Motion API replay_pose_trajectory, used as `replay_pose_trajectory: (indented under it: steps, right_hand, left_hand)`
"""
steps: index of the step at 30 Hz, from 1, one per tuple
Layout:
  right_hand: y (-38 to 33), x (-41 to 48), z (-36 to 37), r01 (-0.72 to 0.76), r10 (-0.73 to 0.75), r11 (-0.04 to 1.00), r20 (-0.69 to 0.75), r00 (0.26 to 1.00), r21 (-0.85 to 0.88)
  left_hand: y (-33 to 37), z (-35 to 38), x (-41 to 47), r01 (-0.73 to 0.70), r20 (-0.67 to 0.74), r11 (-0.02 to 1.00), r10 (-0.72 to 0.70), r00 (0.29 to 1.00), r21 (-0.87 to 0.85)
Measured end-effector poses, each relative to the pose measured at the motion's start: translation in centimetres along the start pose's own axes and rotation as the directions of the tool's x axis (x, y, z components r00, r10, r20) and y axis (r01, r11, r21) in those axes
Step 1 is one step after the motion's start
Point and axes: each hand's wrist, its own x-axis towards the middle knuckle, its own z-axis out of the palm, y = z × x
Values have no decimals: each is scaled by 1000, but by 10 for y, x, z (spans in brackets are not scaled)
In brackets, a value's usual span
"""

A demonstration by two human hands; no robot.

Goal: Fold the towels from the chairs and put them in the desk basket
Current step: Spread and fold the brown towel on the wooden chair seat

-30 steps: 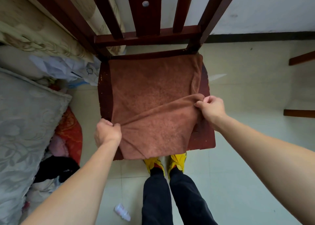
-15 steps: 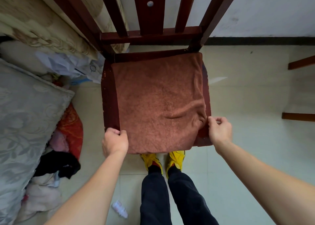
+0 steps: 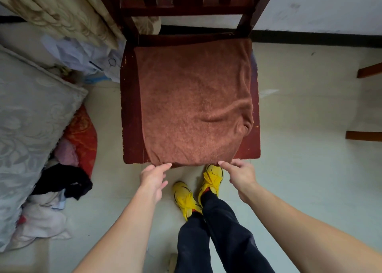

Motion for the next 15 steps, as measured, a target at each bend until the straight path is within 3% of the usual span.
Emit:
replay_pose_trajectory:
  steps: [4,8,11,13,15]
  right_hand:
    - [-7,-20,-3,175,-176,984,-78,981,-24]
    - [-29,-46,-10,240,-237,969,-63,969,50]
    - [-57,-51,-14,-10,-27,926,94,995,376]
    - [-72,-50,-18,-248,57,776,327,943,580]
    - [-83,-52,-23,-389,17,661,505,863,642]
  left_hand:
    - [-10,-9,-11,-240,-92,962,254,963,132]
    - [8,-21,-33,-321,-118,942,331,936,97]
    - [26,-24,-45,-375,-96,921,385,918,105]
    - [35,-24,-47,-410,-71,904,420,905,121]
    - [44,-21,-51,-439,-43,887,449,893,139]
